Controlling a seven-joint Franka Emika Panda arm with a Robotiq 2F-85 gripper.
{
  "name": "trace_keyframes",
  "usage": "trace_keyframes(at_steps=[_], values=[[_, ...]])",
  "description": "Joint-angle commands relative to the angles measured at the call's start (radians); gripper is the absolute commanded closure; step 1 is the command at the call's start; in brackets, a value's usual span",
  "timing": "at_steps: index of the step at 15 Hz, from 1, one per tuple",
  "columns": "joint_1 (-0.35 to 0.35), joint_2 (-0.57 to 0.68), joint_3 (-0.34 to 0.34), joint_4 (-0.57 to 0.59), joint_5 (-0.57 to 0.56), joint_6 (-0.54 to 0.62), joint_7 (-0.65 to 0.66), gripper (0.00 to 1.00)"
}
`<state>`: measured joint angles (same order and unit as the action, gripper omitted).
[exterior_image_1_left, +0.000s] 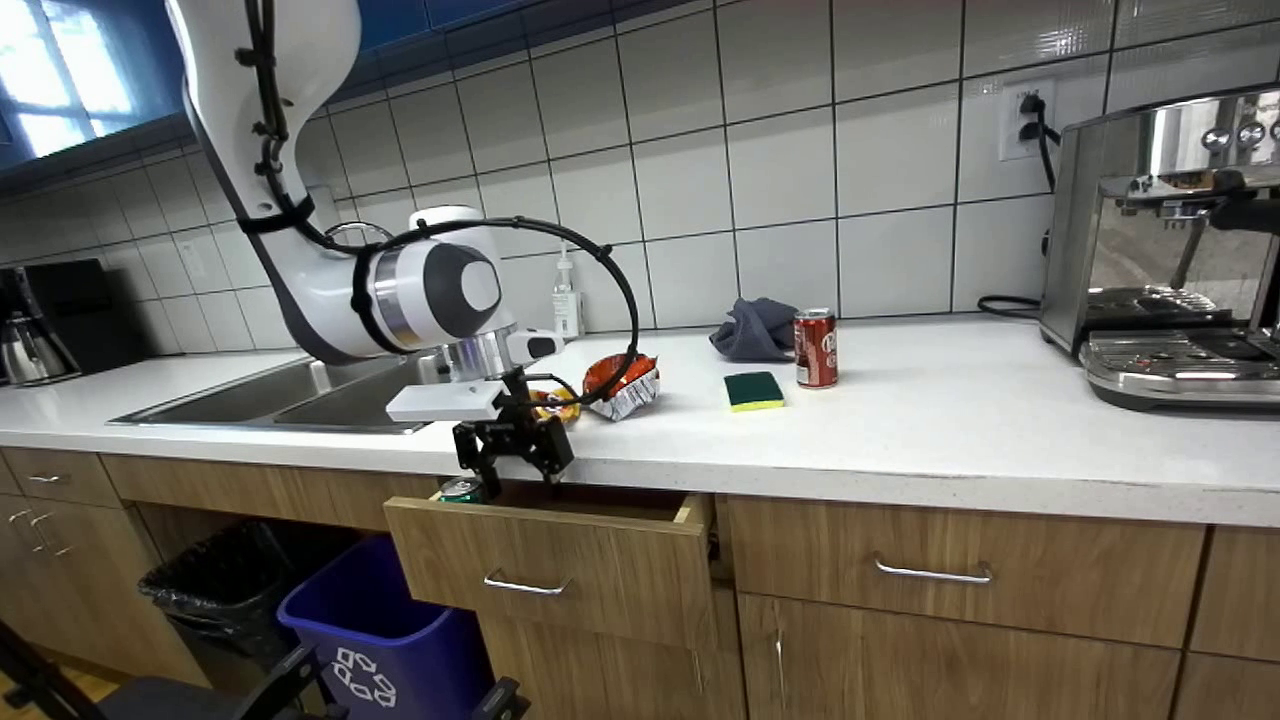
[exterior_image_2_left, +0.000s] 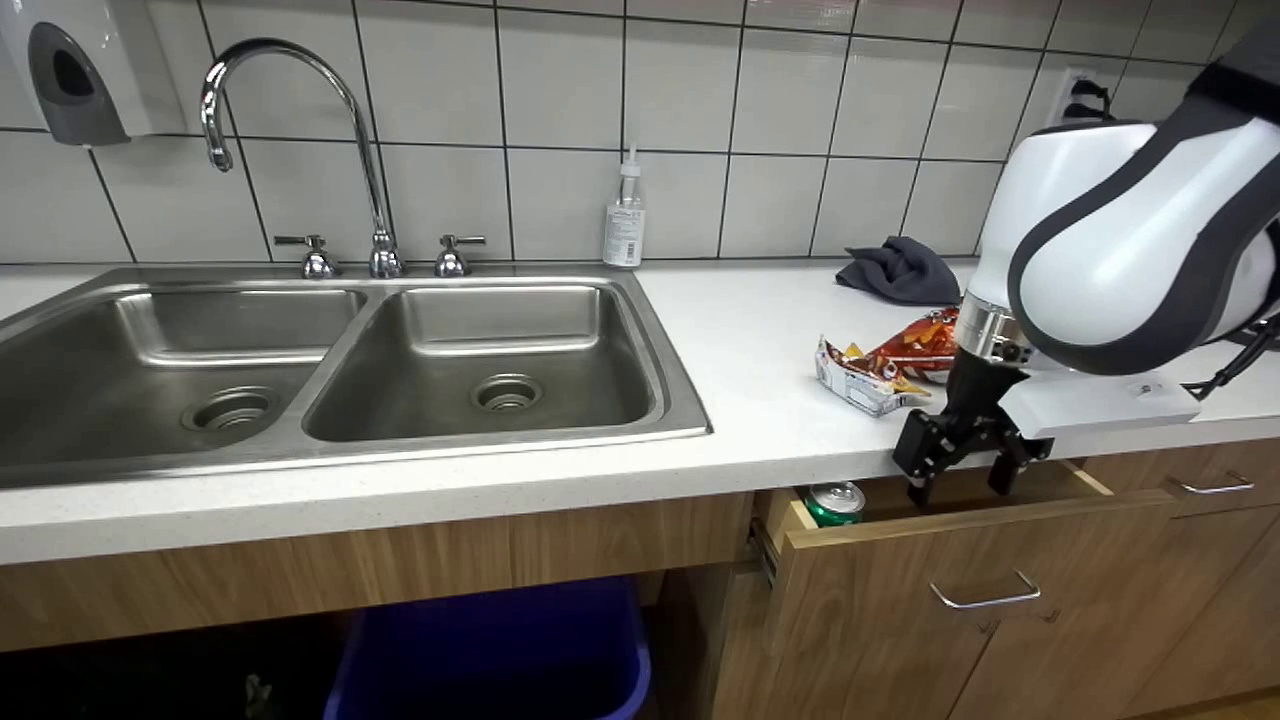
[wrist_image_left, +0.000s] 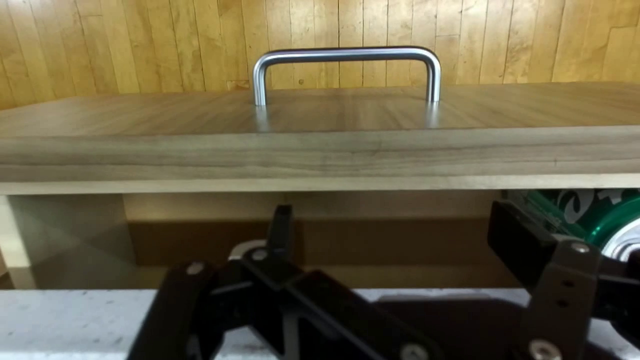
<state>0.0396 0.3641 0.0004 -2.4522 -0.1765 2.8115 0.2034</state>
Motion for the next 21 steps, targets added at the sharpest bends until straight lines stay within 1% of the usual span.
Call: trace_keyframes(at_steps=[1, 7, 18, 21], values=[[0.018, 0.046, -0.011, 0.046, 0.034, 0.011, -0.039, 0.0], [0.032, 0.063, -0.015, 0.05, 0.039, 0.007, -0.049, 0.0], [0.093, -0.002, -0.069, -0.048, 0.013, -0.003, -0.015, 0.0], [0.093, -0.015, -0.063, -0.076, 0.022, -0.011, -0.023, 0.0]])
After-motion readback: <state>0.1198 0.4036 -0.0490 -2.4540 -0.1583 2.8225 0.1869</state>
